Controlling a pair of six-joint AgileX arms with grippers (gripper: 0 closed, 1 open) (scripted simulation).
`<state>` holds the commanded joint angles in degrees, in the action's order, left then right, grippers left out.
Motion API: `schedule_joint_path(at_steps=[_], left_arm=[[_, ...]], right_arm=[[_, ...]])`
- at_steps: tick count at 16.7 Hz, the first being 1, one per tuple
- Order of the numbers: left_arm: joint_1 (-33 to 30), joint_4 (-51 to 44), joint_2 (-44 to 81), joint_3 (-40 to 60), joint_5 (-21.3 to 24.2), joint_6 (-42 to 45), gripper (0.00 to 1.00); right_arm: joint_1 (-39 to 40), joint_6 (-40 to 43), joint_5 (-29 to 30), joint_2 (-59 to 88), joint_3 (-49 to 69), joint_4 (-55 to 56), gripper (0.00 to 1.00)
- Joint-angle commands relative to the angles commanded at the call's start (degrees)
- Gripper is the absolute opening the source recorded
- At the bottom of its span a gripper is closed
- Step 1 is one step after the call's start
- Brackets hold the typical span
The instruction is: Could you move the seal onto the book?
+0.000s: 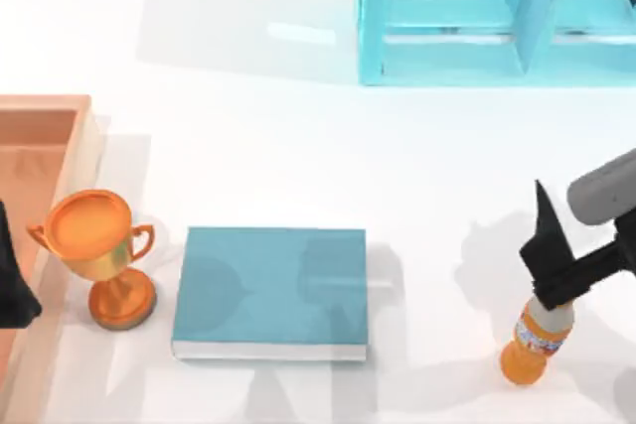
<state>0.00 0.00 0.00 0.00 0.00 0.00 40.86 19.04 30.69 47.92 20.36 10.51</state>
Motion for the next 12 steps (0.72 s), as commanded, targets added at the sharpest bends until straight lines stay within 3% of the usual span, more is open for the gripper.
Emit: schedule_joint_path(at_steps=[7,12], left_arm=[[0.0,0.0,0.0,0.0,0.0,0.0,1.00],[0.0,0.0,0.0,0.0,0.0,0.0,1.00]], right_arm=[[-26.3,-12.7,-20.0,-31.2,-12.9,-6.6,1.00],[-38.5,-18.0,-28.9,-45.2,-19.1,-9.9,1.00]])
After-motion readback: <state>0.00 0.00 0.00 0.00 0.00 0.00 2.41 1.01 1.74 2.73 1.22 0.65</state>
